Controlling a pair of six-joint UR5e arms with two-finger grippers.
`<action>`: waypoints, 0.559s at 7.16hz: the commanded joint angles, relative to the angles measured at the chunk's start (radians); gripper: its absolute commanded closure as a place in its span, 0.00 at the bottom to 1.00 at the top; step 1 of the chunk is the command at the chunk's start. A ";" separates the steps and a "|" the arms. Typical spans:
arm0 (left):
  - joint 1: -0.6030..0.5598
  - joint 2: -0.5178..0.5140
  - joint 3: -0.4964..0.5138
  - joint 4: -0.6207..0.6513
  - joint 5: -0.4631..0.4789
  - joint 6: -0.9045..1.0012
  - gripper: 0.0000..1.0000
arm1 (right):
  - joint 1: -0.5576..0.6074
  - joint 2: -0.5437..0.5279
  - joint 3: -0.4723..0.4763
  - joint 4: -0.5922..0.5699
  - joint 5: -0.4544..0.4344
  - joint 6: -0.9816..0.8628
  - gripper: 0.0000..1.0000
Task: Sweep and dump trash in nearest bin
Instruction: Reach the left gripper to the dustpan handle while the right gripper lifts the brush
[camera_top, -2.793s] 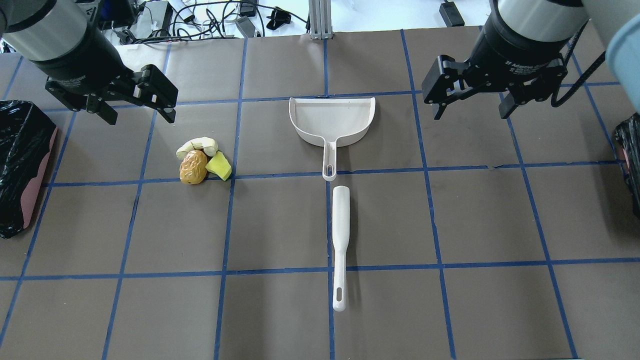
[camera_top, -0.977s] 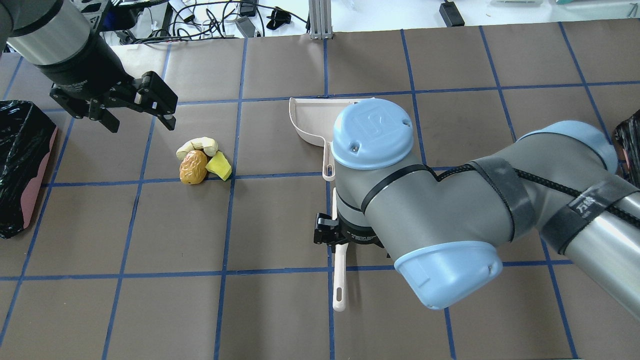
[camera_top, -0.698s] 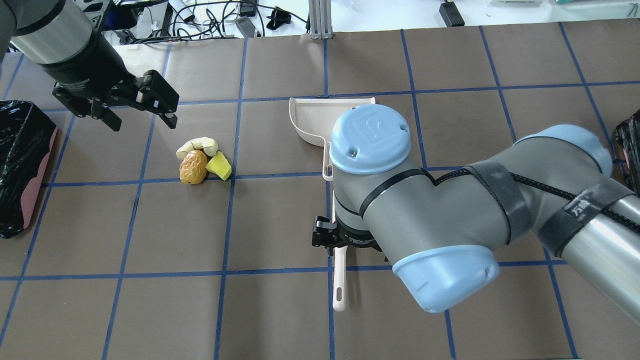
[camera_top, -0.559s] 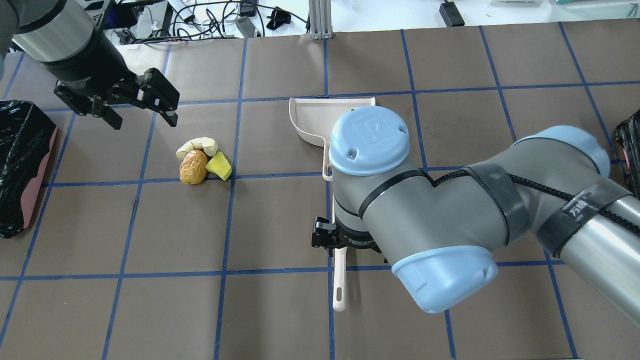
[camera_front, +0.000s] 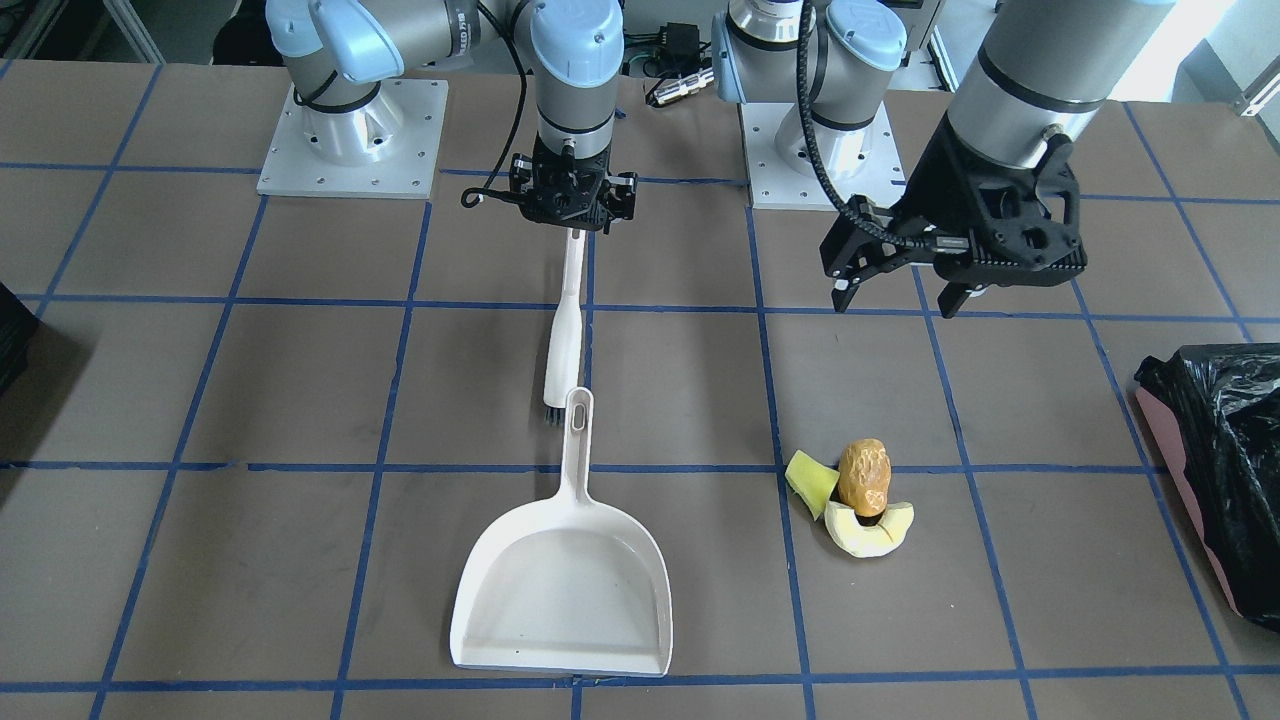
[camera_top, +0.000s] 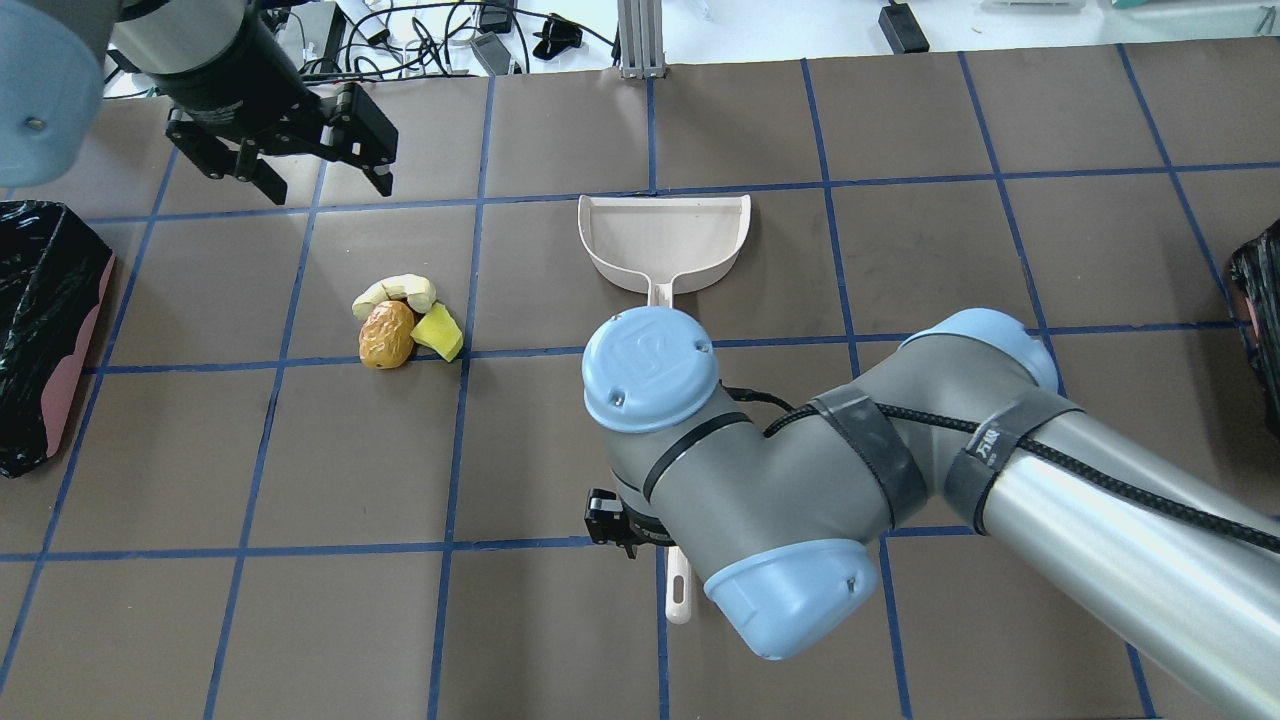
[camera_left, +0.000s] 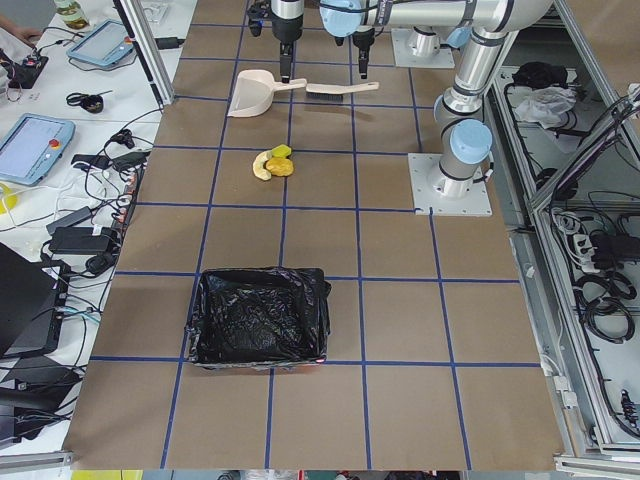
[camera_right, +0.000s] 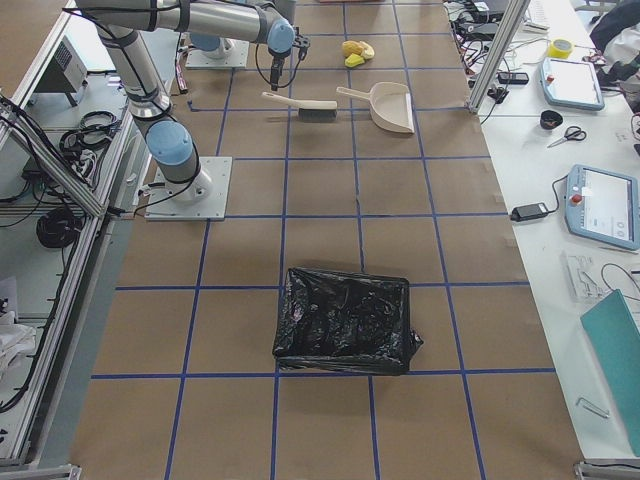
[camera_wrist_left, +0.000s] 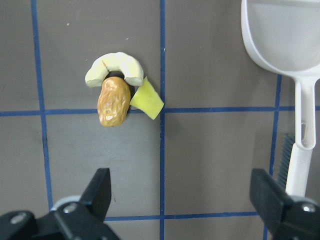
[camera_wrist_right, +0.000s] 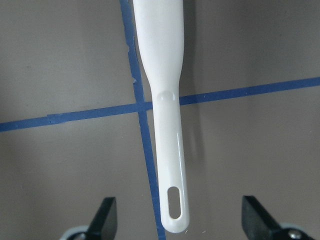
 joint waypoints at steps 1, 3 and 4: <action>-0.101 -0.107 0.026 0.119 0.001 -0.100 0.00 | 0.012 0.029 0.026 -0.016 -0.004 -0.028 0.12; -0.196 -0.201 0.028 0.231 0.001 -0.139 0.00 | 0.012 0.048 0.092 -0.100 0.006 -0.057 0.15; -0.219 -0.247 0.026 0.263 0.002 -0.142 0.00 | 0.012 0.052 0.098 -0.131 0.007 -0.057 0.19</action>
